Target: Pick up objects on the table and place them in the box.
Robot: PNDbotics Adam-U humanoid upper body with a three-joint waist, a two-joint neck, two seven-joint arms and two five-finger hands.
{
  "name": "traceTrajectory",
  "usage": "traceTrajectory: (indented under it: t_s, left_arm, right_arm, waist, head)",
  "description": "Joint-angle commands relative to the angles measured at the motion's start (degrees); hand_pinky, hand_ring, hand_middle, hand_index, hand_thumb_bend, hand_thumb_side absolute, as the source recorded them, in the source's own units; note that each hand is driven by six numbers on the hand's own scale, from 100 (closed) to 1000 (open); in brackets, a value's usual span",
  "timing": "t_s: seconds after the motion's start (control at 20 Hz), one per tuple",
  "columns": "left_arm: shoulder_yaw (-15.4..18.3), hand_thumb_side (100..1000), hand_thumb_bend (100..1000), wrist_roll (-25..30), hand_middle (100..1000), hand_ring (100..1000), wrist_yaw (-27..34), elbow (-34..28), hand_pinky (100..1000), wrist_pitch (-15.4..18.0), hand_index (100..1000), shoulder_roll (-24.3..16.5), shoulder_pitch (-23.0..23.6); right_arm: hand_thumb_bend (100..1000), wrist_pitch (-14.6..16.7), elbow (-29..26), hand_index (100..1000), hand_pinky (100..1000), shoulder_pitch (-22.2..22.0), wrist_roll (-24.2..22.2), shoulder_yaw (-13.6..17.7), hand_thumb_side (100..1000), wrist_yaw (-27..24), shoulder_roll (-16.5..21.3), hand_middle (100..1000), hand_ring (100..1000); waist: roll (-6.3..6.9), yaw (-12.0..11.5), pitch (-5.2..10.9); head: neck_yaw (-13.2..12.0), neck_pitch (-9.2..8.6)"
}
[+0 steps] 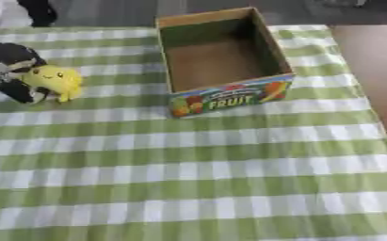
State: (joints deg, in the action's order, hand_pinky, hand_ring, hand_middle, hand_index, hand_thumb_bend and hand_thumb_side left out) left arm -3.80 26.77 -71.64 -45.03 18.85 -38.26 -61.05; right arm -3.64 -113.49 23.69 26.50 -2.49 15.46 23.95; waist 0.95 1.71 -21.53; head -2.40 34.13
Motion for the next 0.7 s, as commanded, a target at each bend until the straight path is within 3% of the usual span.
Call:
traceTrajectory:
  t_s: [0.05, 0.3, 0.5, 0.55, 0.6, 0.7]
  left_arm:
    - [0.52, 346, 100, -1.55, 561, 728, -0.31, -1.20, 729, -0.64, 635, -1.92, -1.03]
    - [0.54, 271, 100, -4.47, 522, 686, -0.16, -1.71, 693, -1.61, 595, -1.97, -1.07]
    - [0.68, 261, 100, -6.06, 494, 657, 0.95, -2.04, 682, -1.83, 577, -1.87, -1.11]
    - [0.73, 349, 100, -6.42, 483, 642, 1.49, -2.25, 676, -1.97, 564, -1.86, -1.14]
    - [0.69, 260, 100, -6.81, 480, 639, 1.83, -2.56, 674, -2.19, 561, -1.90, -1.17]
    - [0.58, 264, 100, -7.44, 470, 627, 2.61, -3.25, 668, -2.59, 550, -1.90, -1.22]
  right_arm:
    - [100, -0.01, -1.10, 865, 797, 0.38, 0.04, 0.61, 941, -0.37, 0.96, 624, 860]
    - [100, 0.07, -1.10, 865, 797, 0.26, 0.07, 0.71, 943, -0.52, 0.82, 624, 860]
    - [100, 0.11, -1.10, 865, 798, 0.14, 0.11, 0.82, 943, -0.61, 0.69, 625, 860]
    - [100, 0.13, -1.10, 865, 798, 0.10, 0.13, 0.86, 970, -0.62, 0.65, 625, 860]
    - [100, 0.14, -1.10, 865, 798, 0.06, 0.15, 0.89, 942, -0.62, 0.62, 625, 860]
    - [100, 0.17, -1.10, 865, 798, -0.01, 0.17, 0.94, 940, -0.64, 0.54, 625, 860]
  waist:
    - [-0.04, -0.10, 1.60]
    - [-0.12, -0.16, 2.04]
    - [-0.21, -0.24, 2.51]
    - [-0.22, -0.25, 2.66]
    - [-0.22, -0.26, 2.80]
    - [-0.23, -0.30, 3.08]
  head:
    - [0.08, -0.03]
    - [0.07, 0.08]
    - [0.16, 0.18]
    - [0.20, 0.21]
    - [0.23, 0.26]
    - [0.29, 0.37]
